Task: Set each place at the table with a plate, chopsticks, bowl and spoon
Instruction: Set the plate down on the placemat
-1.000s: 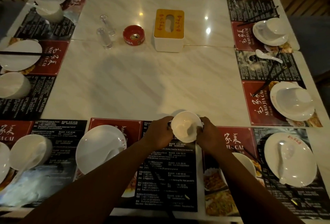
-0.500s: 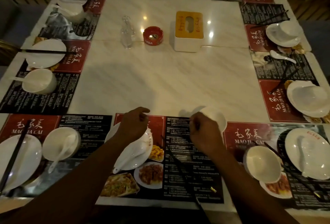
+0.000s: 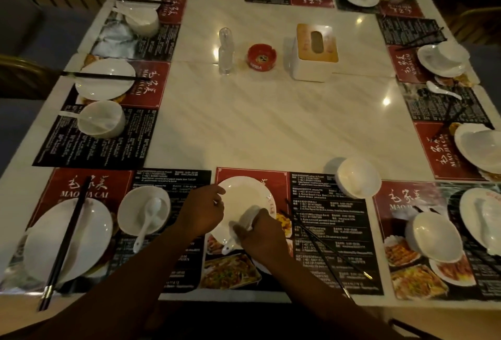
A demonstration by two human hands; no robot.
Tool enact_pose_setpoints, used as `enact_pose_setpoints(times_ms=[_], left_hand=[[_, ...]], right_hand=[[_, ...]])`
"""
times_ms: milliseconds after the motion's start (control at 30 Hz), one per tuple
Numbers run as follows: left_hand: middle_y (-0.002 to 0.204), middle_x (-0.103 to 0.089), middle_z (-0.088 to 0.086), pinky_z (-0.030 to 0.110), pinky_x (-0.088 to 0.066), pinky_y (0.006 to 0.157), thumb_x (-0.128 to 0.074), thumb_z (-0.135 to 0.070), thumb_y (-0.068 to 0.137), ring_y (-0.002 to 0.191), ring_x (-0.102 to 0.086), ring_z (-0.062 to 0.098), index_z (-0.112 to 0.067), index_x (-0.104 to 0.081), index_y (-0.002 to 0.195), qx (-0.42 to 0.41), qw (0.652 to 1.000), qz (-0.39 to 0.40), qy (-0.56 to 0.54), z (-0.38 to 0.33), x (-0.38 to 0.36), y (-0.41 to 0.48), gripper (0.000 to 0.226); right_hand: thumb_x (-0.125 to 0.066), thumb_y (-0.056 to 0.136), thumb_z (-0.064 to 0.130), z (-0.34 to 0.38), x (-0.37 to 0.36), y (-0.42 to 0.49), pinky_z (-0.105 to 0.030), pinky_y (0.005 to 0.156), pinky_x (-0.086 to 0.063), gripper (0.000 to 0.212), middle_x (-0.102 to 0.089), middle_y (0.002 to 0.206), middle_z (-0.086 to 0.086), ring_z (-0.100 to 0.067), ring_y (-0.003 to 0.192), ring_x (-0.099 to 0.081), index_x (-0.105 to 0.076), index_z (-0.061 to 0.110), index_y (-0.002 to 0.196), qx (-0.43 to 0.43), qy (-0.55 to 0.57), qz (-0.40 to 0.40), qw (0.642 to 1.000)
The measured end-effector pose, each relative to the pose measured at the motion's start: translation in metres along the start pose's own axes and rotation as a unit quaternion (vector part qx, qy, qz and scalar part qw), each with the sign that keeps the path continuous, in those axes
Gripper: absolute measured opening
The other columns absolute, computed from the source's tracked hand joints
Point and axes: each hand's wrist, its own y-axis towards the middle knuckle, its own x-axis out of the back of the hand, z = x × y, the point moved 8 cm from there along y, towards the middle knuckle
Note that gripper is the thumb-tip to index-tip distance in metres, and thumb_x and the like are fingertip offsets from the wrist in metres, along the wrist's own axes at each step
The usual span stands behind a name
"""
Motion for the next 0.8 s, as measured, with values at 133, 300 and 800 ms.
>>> enact_pose_setpoints(times_ms=[133,300,800], left_hand=[[0.097,-0.069,-0.002,0.019,-0.049,0.078,-0.065,-0.01,0.088,0.084,-0.064,0.009,-0.02,-0.069,0.115,0.004,1.0,0.017,-0.007,0.005,0.003,-0.001,0.029],[0.096,-0.068,-0.004,0.019,-0.051,0.077,-0.065,-0.009,0.088,0.083,-0.062,0.004,-0.021,-0.068,0.114,0.002,1.0,0.018,-0.011,0.007,0.009,0.0,0.029],[0.096,-0.067,-0.009,0.026,-0.055,0.077,-0.065,-0.01,0.089,0.083,-0.065,0.008,-0.023,-0.069,0.111,-0.058,0.997,0.036,-0.043,-0.071,-0.031,0.023,0.026]], right_hand=[[-0.076,0.074,0.051,0.002,-0.004,0.004,-0.029,0.084,-0.053,0.072,-0.064,0.121,-0.002,-0.021,0.11,-0.064,-0.048,0.016,0.129,-0.041,-0.032,-0.008,0.999],[-0.079,0.072,0.037,0.001,0.006,-0.001,-0.028,0.079,-0.053,0.053,-0.066,0.108,-0.002,-0.02,0.101,-0.065,-0.055,0.013,0.113,-0.062,0.005,-0.028,0.998],[-0.08,0.081,0.03,-0.126,0.233,0.01,-0.029,0.065,-0.052,0.019,-0.072,0.083,-0.001,-0.018,0.078,-0.069,-0.069,0.017,0.091,-0.155,0.195,-0.259,0.933]])
